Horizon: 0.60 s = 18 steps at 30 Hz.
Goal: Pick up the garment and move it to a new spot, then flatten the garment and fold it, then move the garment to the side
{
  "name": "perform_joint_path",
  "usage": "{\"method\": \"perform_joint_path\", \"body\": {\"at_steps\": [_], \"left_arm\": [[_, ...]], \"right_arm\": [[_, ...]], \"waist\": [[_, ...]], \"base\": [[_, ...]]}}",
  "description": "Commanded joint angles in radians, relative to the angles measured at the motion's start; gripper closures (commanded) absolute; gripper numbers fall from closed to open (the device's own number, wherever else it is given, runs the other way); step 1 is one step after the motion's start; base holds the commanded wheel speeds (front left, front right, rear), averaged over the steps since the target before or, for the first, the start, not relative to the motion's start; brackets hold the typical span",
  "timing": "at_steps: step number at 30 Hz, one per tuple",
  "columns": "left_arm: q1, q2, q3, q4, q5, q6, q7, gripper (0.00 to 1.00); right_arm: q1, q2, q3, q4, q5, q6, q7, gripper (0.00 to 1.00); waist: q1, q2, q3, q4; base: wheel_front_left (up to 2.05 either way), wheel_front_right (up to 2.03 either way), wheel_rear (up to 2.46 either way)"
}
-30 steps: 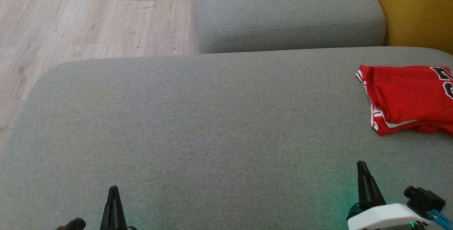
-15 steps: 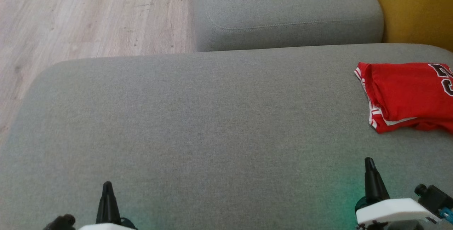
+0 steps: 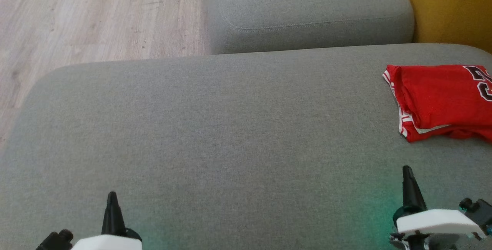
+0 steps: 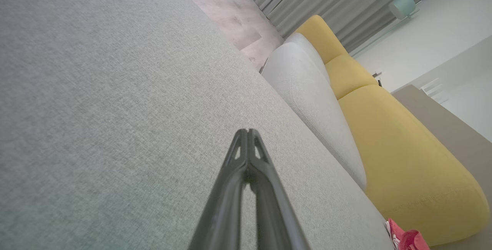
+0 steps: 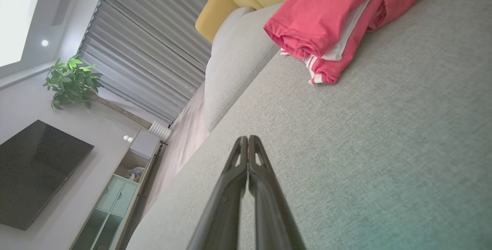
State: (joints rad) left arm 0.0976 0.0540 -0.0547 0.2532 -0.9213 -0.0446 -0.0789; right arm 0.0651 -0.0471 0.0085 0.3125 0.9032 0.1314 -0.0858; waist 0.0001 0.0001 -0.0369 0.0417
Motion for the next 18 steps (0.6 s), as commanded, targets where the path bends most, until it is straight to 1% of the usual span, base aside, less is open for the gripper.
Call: {"method": "perform_joint_path", "body": {"at_steps": [1,18], "left_arm": [[-0.057,0.007,0.033,-0.027,-0.034,-0.008,0.008,1.00],[-0.096,0.007,0.066,-0.022,-0.211,-0.029,0.054,1.00]], "right_arm": [[-0.064,-0.018,0.001,-0.039,0.038,0.000,0.006,1.00],[-0.093,-0.019,-0.025,-0.047,0.221,0.000,0.052,1.00]], "waist": [[-0.0001,-0.0001,0.001,-0.001],[-0.0001,-0.0001,0.012,-0.012]], "base": [[0.00,0.00,0.00],[0.00,0.00,0.00]]}}
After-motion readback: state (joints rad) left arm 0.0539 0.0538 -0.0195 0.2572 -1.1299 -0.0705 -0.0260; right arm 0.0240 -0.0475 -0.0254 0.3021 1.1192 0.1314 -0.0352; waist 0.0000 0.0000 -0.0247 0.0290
